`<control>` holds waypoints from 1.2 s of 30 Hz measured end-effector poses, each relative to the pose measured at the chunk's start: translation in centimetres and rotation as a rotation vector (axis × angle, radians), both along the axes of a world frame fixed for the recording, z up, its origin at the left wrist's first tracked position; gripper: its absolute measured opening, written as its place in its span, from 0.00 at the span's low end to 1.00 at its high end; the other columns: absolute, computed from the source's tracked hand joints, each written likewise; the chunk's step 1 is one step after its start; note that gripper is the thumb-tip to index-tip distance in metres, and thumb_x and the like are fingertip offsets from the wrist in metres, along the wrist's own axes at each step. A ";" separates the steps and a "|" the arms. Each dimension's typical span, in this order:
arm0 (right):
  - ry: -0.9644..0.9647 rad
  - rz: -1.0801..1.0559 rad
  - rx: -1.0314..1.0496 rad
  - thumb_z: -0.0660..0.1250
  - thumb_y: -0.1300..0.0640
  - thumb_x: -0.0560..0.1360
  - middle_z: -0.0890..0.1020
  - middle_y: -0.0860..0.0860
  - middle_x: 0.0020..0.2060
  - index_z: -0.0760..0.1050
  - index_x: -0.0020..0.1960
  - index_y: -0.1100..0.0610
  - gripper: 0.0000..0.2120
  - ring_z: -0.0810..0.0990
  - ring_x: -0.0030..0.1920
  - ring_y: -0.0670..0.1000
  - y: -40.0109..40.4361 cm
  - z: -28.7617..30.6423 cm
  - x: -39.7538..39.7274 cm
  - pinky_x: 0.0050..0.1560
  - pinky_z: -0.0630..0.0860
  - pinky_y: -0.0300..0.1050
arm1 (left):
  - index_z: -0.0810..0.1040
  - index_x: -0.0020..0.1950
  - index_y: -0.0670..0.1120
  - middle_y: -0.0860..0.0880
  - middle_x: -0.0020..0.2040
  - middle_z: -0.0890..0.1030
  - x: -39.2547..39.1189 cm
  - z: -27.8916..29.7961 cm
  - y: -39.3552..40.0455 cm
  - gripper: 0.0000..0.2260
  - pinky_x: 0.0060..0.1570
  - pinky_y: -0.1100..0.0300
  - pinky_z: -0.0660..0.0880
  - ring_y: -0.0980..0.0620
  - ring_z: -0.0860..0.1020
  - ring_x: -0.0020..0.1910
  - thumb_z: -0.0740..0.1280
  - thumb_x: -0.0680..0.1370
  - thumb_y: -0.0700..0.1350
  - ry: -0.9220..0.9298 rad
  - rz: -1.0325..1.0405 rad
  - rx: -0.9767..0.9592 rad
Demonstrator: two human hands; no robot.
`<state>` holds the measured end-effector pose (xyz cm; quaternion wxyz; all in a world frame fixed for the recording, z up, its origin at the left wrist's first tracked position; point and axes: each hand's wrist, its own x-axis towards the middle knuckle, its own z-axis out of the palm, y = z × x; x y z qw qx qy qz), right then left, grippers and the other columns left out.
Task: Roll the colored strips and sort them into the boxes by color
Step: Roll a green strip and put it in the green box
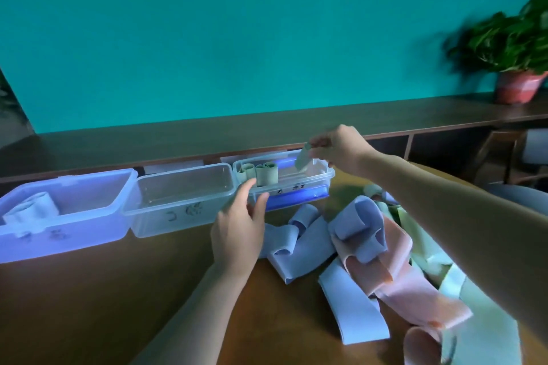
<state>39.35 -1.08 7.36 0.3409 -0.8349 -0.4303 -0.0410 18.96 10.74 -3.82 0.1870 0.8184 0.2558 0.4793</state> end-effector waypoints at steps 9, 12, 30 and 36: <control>0.005 0.001 -0.228 0.77 0.52 0.74 0.83 0.54 0.36 0.86 0.49 0.61 0.12 0.78 0.35 0.52 5.7 -1.1 3.5 0.36 0.72 0.40 | 0.79 0.67 0.52 0.55 0.33 0.77 0.2 -0.2 0.3 0.19 0.26 0.67 0.60 0.53 0.76 0.29 0.63 0.80 0.60 0.063 0.028 0.032; 0.015 0.004 -0.267 0.78 0.50 0.73 0.84 0.55 0.37 0.86 0.47 0.60 0.13 0.79 0.35 0.51 7.0 -1.7 3.7 0.38 0.74 0.41 | 0.78 0.67 0.53 0.55 0.33 0.78 0.2 -0.2 0.3 0.19 0.26 0.65 0.61 0.52 0.78 0.30 0.63 0.80 0.60 0.057 0.023 0.021; 0.093 0.037 -0.221 0.80 0.52 0.71 0.86 0.54 0.35 0.85 0.45 0.63 0.14 0.87 0.38 0.53 9.0 -3.1 3.0 0.49 0.85 0.50 | 0.78 0.68 0.52 0.56 0.36 0.79 0.0 0.1 0.2 0.20 0.27 0.72 0.58 0.57 0.75 0.31 0.61 0.81 0.62 0.101 -0.016 0.045; 0.138 0.036 -0.183 0.80 0.52 0.70 0.86 0.53 0.33 0.86 0.44 0.62 0.13 0.87 0.37 0.50 8.6 -3.2 3.0 0.49 0.85 0.47 | 0.77 0.68 0.52 0.55 0.38 0.81 0.1 0.0 0.1 0.20 0.27 0.65 0.64 0.54 0.80 0.33 0.62 0.81 0.61 0.099 -0.020 0.034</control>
